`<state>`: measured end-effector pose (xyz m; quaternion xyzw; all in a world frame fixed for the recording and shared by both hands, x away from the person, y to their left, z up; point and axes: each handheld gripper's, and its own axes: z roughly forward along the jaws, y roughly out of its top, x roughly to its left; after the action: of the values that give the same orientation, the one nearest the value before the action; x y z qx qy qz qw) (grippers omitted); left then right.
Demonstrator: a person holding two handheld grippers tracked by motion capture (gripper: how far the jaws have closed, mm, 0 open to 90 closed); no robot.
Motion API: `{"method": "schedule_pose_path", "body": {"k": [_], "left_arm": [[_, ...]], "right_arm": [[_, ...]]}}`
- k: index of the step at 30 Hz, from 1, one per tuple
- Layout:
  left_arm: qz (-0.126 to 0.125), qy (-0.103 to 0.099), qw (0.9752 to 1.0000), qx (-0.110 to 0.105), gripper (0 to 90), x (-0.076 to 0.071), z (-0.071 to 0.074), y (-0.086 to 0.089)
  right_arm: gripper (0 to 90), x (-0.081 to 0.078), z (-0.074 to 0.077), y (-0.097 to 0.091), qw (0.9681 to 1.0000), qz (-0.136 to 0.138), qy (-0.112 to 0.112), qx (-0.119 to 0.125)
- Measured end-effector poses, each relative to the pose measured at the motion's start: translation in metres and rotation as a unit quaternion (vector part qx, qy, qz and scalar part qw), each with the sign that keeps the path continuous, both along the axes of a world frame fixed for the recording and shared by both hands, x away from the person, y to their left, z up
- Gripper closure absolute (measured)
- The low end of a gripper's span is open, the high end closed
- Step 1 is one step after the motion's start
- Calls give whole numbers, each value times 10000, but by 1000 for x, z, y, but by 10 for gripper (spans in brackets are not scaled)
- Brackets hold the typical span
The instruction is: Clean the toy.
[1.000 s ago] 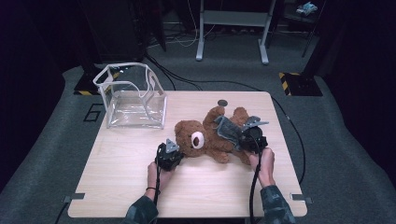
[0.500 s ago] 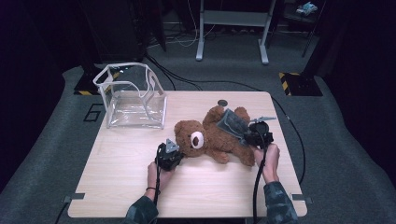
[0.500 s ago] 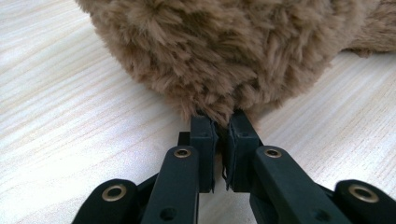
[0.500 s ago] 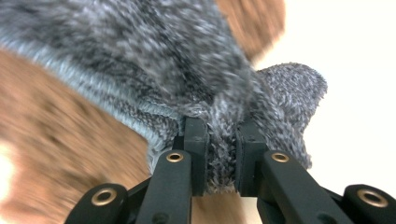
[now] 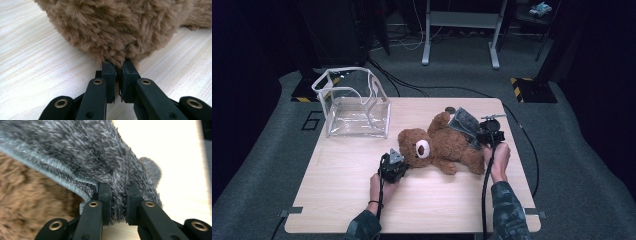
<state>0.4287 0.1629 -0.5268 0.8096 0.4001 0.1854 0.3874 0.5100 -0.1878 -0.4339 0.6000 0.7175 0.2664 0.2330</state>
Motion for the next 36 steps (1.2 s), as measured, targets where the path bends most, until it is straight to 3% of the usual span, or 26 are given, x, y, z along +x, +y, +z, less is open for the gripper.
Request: {"method": "schedule_pose_path", "body": {"k": [3, 4, 6, 8, 11, 12, 14, 16, 18, 22, 24, 25, 28, 31, 36], "left_arm": [[-15, 17, 10000, 7, 835, 0, 0, 0], [-16, 18, 10000, 7, 835, 0, 0, 0], [-12, 31, 10000, -1, 835, 0, 0, 0], [-2, 26, 10000, -18, 835, 0, 0, 0], [-14, 15, 10000, 8, 835, 0, 0, 0], [4, -5, 10000, -5, 835, 0, 0, 0], [1, -4, 10000, -2, 835, 0, 0, 0], [0, -2, 10000, -3, 835, 0, 0, 0], [4, -6, 10000, 0, 835, 0, 0, 0], [-13, -1, 10000, 19, 834, 0, 0, 0], [5, -3, 10000, -3, 834, 0, 0, 0], [5, -3, 10000, -3, 834, 0, 0, 0], [3, -3, 10000, -2, 834, 0, 0, 0], [-12, 14, 10000, 10, 833, 0, 0, 0], [-10, 28, 10000, -8, 833, 0, 0, 1]], "right_arm": [[790, -10, 19, -7, 9989, -2, -457, 100], [790, -11, 27, -7, 9977, 97, -620, 241], [789, -8, 35, 0, 9948, 351, -723, 620], [788, -1, 35, 13, 9933, 534, -628, 805], [788, 11, 17, 26, 9964, 458, -171, 690], [788, 12, 7, 26, 9975, 419, -28, 574], [788, 8, 1, 22, 9973, 404, 128, 594], [787, -3, 4, 15, 9974, 454, 46, 562], [787, -23, 14, 11, 9961, 569, -204, 648], [787, -54, 26, 15, 9904, 990, -395, 886], [786, -58, 21, 19, 9888, 1114, -260, 954], [786, -57, 14, 22, 9901, 1160, -162, 768], [784, -51, -9, 19, 9925, 955, 223, 727], [782, -51, -21, 10, 9913, 929, 315, 879], [773, -62, -6, 19, 9930, 1060, 245, 469]]}}
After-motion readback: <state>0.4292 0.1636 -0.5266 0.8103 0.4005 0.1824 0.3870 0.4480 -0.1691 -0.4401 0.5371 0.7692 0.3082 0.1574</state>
